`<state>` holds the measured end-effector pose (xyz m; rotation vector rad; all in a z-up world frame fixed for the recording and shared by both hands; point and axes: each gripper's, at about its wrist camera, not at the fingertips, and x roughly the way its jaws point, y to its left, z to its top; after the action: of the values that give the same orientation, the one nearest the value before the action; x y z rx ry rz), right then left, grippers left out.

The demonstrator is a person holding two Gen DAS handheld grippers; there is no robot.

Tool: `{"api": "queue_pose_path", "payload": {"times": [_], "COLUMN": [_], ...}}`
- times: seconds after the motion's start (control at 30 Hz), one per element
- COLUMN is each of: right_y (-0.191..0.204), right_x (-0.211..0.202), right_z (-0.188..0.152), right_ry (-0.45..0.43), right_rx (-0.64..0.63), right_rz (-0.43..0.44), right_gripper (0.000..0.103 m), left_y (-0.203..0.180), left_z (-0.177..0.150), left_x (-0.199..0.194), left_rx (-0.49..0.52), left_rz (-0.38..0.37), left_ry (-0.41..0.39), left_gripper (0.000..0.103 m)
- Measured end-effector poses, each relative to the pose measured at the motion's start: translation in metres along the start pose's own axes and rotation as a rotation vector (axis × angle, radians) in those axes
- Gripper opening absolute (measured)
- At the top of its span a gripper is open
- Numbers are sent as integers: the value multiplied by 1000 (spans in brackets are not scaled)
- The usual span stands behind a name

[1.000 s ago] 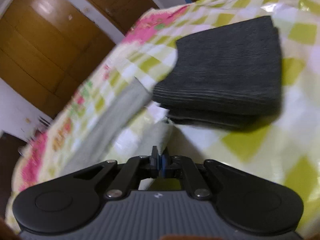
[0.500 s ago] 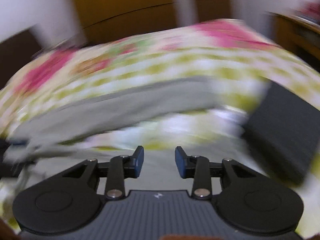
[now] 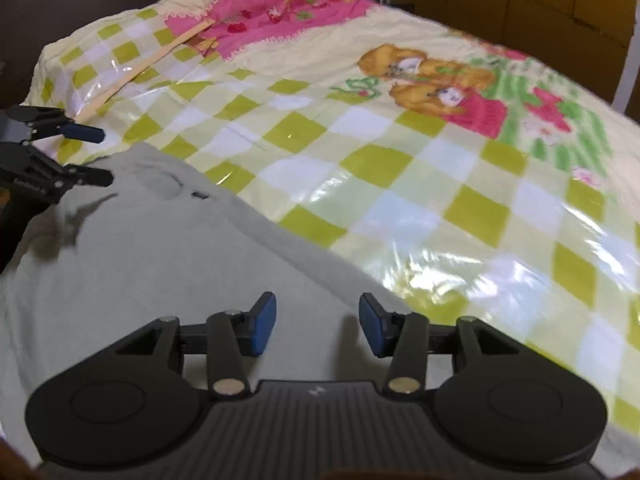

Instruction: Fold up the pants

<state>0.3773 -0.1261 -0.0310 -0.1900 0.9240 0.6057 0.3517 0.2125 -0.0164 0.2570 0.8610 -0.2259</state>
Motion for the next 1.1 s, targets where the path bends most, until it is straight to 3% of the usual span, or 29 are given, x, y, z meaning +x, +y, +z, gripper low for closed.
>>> {"api": "queue_pose_path", "payload": {"times": [0.07, 0.2, 0.3, 0.33, 0.4, 0.43, 0.47, 0.5, 0.53, 0.67, 0.87, 0.97, 1.03, 1.07, 1.1], "right_y": [-4, -10, -12, -10, -8, -7, -6, -7, -8, -2, 15, 20, 14, 11, 10], "right_x": [16, 33, 35, 36, 36, 35, 34, 32, 30, 17, -18, -11, 1, 10, 17], "right_z": [4, 4, 5, 5, 4, 5, 8, 10, 11, 14, 16, 18, 21, 23, 25], "right_ry": [47, 90, 104, 105, 115, 120, 124, 131, 135, 124, 73, 64, 46, 42, 47], "right_rx": [-25, -55, -37, -49, -50, -45, -42, -33, -21, -26, -52, -95, -87, -92, -112], "right_rz": [9, 27, 42, 36, 32, 33, 27, 11, 5, -19, 27, 7, -14, -17, -8], "right_gripper": [51, 59, 63, 62, 54, 47, 29, 8, 1, 1, 1, 8, 27, 44, 52], "left_y": [7, 18, 26, 24, 15, 11, 9, 4, -1, -12, -5, -4, -5, -6, -7], "left_z": [1, 1, -1, 0, 3, 5, 8, 9, 11, 12, 10, 9, 10, 10, 10], "left_x": [20, 37, 40, 39, 35, 33, 31, 29, 28, 10, -44, -56, -61, -63, -64], "left_rx": [-19, -76, -129, -113, -80, -71, -60, -43, -17, 29, -16, -16, -19, -14, -9], "left_rz": [1, -31, -62, -56, -21, -11, -5, 6, 19, 42, -25, -38, -54, -57, -62], "left_ry": [42, 79, 100, 102, 93, 92, 92, 92, 91, 60, -34, -50, -57, -61, -67], "left_gripper": [91, 102, 100, 93, 71, 53, 44, 41, 37, 31, 31, 31, 31, 31, 31]}}
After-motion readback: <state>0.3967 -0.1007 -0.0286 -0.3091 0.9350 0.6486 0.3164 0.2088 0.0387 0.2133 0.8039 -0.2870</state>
